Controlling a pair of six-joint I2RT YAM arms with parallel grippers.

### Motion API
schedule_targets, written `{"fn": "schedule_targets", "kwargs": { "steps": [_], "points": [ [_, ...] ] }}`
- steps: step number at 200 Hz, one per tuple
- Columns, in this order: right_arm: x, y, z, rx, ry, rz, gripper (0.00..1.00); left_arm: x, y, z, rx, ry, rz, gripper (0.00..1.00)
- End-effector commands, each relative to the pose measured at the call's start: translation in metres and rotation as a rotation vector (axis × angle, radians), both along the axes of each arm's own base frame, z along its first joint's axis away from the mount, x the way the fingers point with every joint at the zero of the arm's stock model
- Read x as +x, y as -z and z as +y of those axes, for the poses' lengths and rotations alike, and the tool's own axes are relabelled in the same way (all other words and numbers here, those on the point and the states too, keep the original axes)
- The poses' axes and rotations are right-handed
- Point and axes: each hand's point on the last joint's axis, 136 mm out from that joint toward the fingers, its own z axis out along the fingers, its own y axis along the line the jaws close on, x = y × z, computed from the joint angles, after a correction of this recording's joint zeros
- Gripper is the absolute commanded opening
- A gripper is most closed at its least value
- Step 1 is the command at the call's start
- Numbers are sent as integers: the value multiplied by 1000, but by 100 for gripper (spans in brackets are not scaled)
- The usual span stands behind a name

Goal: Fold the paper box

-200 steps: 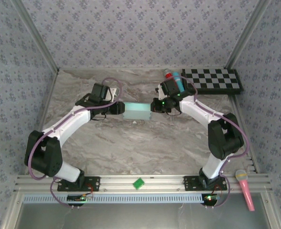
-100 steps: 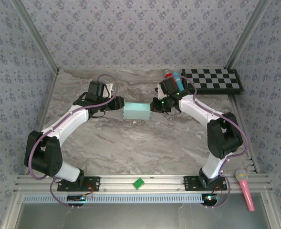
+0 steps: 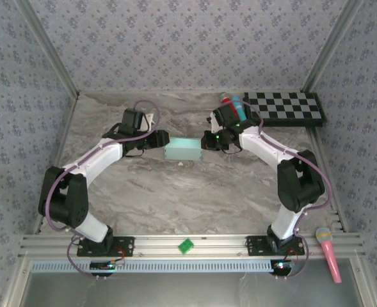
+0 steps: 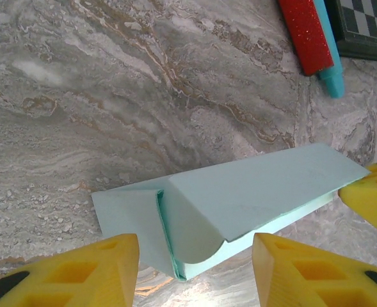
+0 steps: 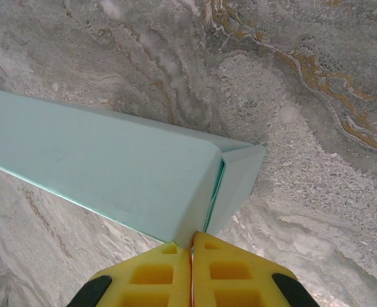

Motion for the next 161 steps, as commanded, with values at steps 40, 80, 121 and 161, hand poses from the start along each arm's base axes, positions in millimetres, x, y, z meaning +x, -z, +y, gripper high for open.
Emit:
{"fn": "schedule_targets", "kwargs": {
  "steps": [40, 80, 121, 161],
  "points": [
    [-9, 16, -1, -51, -19, 65, 8, 0, -4, 0, -7, 2, 12, 41],
    [-10, 16, 0, -51, -24, 64, 8, -6, 7, 2, 4, 1, 32, 29],
    [-10, 17, 1, -52, -30, 68, 8, -11, 13, 3, 5, 10, 43, 16],
    [-11, 17, 2, -49, -32, 70, 8, -17, 23, 6, 20, 12, 64, 8]
  ]
}}
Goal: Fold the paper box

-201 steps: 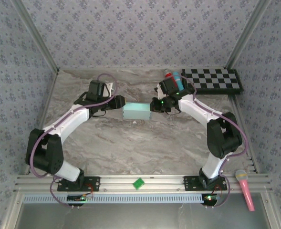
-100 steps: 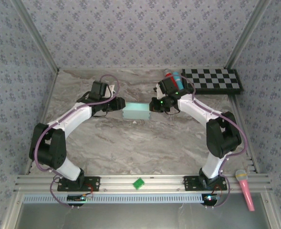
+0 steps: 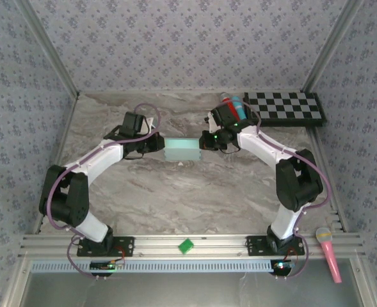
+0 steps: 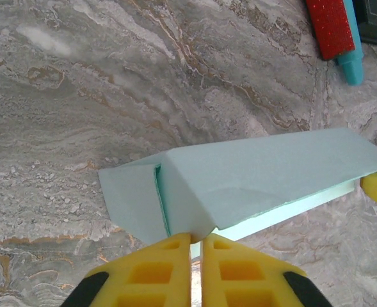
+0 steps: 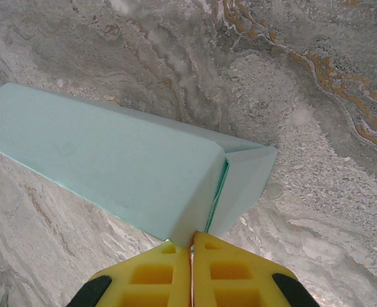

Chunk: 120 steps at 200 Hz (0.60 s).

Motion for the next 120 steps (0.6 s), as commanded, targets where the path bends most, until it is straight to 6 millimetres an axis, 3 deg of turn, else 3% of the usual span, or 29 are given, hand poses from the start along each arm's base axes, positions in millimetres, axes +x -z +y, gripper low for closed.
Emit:
{"fn": "schedule_targets", "kwargs": {
  "steps": [1, 50, 120],
  "points": [
    [-11, 18, -4, -48, -15, 73, 8, -8, 6, 2, 4, 14, 17, 8],
    [-11, 10, -3, -42, -15, 50, 8, -17, 20, 10, 55, 11, 44, 7],
    [-8, -24, -3, 23, -7, -39, 15, -21, 25, 14, 82, 20, 51, 7]
  ]
}}
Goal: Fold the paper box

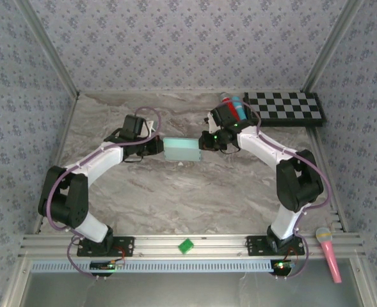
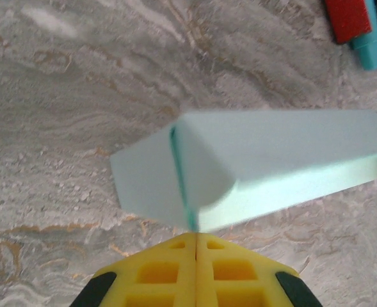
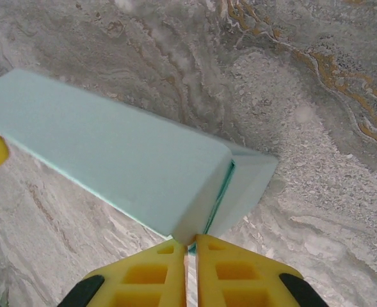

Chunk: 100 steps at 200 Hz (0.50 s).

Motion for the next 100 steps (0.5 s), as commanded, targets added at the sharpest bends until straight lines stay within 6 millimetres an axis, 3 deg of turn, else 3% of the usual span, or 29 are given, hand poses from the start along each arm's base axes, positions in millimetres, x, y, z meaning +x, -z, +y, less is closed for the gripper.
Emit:
{"fn": "schedule_targets", "kwargs": {
  "steps": [1, 58, 100],
  "points": [
    [-6, -19, -3, 21, -1, -29, 15, -11, 11, 8, 43, 6, 41, 7],
    [-5, -34, -4, 62, 0, -57, 21, -12, 7, 6, 37, 16, 34, 8],
    [2, -46, -5, 103, 18, -75, 23, -10, -25, 9, 23, 8, -58, 12]
  ]
}}
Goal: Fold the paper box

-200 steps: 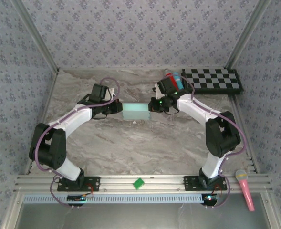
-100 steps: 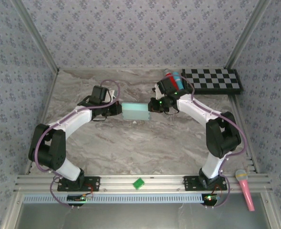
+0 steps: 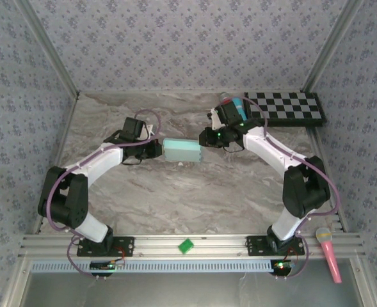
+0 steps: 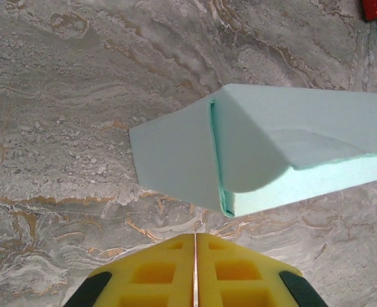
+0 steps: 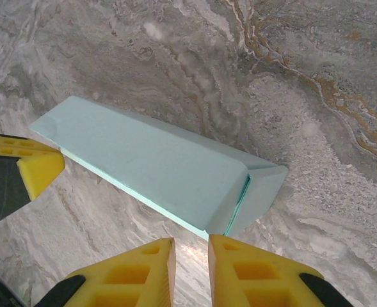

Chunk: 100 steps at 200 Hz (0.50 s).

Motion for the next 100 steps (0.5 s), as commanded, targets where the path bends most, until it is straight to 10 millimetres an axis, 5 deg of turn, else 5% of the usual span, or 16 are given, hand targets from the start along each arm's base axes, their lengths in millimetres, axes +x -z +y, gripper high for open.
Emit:
{"fn": "schedule_targets", "kwargs": {
  "steps": [1, 45, 100],
  "points": [
    [1, -17, -1, 46, 10, -20, 23, -1, -32, 4, -8, 6, -84, 12],
    [10, -13, 0, 55, 20, 6, 36, 11, -61, 9, 4, -29, -161, 29],
    [14, -3, 7, 60, 10, 42, 44, 33, -68, -7, -33, -10, -133, 48]
  ]
}}
